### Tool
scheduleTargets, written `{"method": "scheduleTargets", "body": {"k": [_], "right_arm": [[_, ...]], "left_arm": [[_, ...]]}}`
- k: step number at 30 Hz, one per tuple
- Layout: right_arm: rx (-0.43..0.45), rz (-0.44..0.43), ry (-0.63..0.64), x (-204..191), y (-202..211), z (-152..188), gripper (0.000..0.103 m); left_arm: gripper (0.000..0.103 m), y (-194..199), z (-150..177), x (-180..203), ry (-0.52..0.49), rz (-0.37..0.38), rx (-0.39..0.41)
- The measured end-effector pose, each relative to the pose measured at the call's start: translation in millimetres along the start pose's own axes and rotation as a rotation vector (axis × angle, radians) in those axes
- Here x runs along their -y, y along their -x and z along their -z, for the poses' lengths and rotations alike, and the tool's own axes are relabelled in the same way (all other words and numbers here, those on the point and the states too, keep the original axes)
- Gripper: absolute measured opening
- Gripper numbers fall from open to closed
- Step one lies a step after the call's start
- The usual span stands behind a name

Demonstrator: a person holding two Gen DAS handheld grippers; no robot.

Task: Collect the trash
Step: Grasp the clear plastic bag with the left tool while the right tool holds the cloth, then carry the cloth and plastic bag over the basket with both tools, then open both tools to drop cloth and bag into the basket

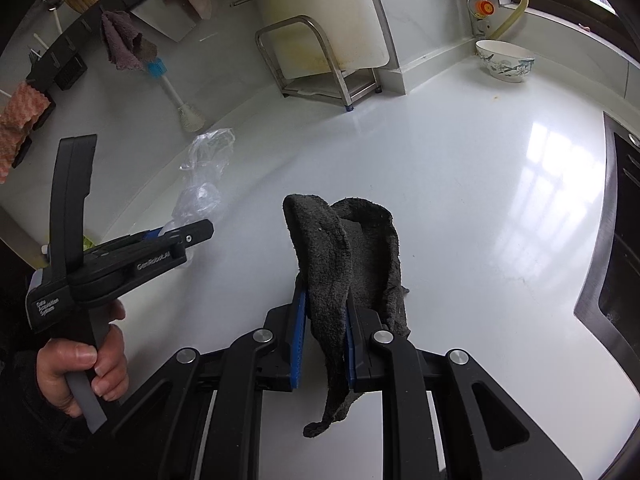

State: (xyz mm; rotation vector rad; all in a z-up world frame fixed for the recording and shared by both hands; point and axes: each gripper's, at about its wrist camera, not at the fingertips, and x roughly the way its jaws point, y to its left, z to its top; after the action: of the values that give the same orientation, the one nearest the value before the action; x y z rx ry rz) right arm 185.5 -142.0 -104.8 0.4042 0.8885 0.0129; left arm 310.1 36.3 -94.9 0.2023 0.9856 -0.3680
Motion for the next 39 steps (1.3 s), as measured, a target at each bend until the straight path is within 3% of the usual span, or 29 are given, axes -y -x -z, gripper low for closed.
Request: {"method": "scheduleTargets", "body": {"k": [9, 19, 26, 35, 37, 39], "right_arm": [[0.012, -0.033, 0.019, 21.5, 57.2, 38.0, 0.016], [-0.049, -0.023, 0.037, 70.7, 123.0, 106.8, 0.016], [-0.115, -0.003, 0.059, 102.8, 147.6, 152.7, 0.016], [-0.183, -0.001, 0.064, 123.2, 148.6, 192.5, 0.016], [-0.185, 0.004, 0.063, 126.2, 149.8, 195.2, 0.016], [-0.181, 0.004, 0.061, 128.3, 153.0, 196.5, 0.022]], "left_arm": [[0.033, 64.2, 58.6, 40.5, 0.01, -0.012, -0.017], [0.034, 114.6, 136.6, 140.5, -0.031, 0.079, -0.065], [0.034, 123.0, 192.1, 197.4, -0.071, 0.128, -0.127], [0.037, 106.6, 230.4, 224.5, -0.04, 0.136, -0.211], [0.041, 105.1, 232.7, 225.1, -0.029, 0.129, -0.219], [0.057, 107.9, 234.4, 225.6, -0.017, 0.122, -0.216]]}}
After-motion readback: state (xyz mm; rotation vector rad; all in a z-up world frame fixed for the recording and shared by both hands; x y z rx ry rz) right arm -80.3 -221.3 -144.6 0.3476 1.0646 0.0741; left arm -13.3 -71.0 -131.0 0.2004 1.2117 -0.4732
